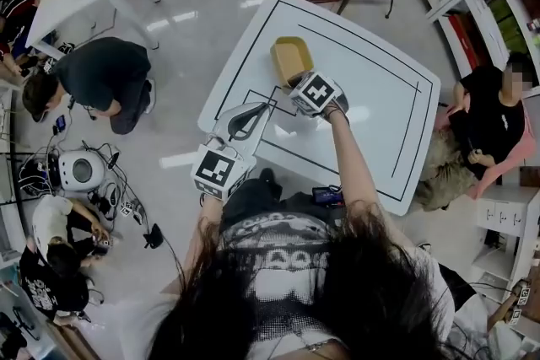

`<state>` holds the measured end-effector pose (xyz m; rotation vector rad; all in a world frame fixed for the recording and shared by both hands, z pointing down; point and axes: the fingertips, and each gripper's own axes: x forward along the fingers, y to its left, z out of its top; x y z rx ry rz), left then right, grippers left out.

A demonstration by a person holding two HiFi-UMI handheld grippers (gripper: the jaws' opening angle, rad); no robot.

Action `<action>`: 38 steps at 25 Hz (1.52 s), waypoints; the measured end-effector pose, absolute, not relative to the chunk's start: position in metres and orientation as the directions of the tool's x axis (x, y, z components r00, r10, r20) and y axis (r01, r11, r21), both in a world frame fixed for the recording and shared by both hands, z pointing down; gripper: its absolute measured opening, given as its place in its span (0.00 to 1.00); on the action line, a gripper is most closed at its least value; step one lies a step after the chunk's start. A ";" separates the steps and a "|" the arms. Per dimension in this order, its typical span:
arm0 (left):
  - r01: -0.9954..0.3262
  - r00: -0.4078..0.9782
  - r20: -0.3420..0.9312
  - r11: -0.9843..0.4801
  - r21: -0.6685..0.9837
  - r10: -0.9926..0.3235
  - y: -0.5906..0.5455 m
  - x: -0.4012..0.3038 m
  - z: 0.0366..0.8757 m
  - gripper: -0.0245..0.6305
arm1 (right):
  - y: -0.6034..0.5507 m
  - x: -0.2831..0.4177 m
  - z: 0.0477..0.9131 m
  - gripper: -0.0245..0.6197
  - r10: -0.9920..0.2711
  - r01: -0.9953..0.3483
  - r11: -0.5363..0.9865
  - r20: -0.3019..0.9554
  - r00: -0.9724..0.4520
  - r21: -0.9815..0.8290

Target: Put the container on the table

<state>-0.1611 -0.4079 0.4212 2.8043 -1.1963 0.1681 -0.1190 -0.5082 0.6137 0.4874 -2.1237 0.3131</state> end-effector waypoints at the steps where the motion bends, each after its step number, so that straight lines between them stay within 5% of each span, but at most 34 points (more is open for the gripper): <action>1: -0.718 0.692 0.138 -0.695 0.035 -0.709 -0.410 -0.162 0.422 0.04 | -0.517 -0.122 0.614 0.08 -0.224 -0.451 0.892 0.834 -0.505 -0.034; 18: -0.743 0.664 0.185 -0.668 0.054 -0.724 -0.424 -0.201 0.441 0.04 | -0.619 -0.114 0.645 0.15 -0.273 -0.404 0.903 0.919 -0.283 0.144; 32: -0.730 0.676 0.191 -0.682 0.044 -0.712 -0.430 -0.183 0.446 0.04 | -0.546 -0.105 0.564 0.19 -0.419 -0.570 0.822 0.693 -0.587 0.015; 38: -0.727 0.678 0.187 -0.686 0.025 -0.711 -0.418 -0.156 0.439 0.04 | -0.480 -0.067 0.547 0.19 -0.485 -0.634 0.774 0.638 -0.598 -0.005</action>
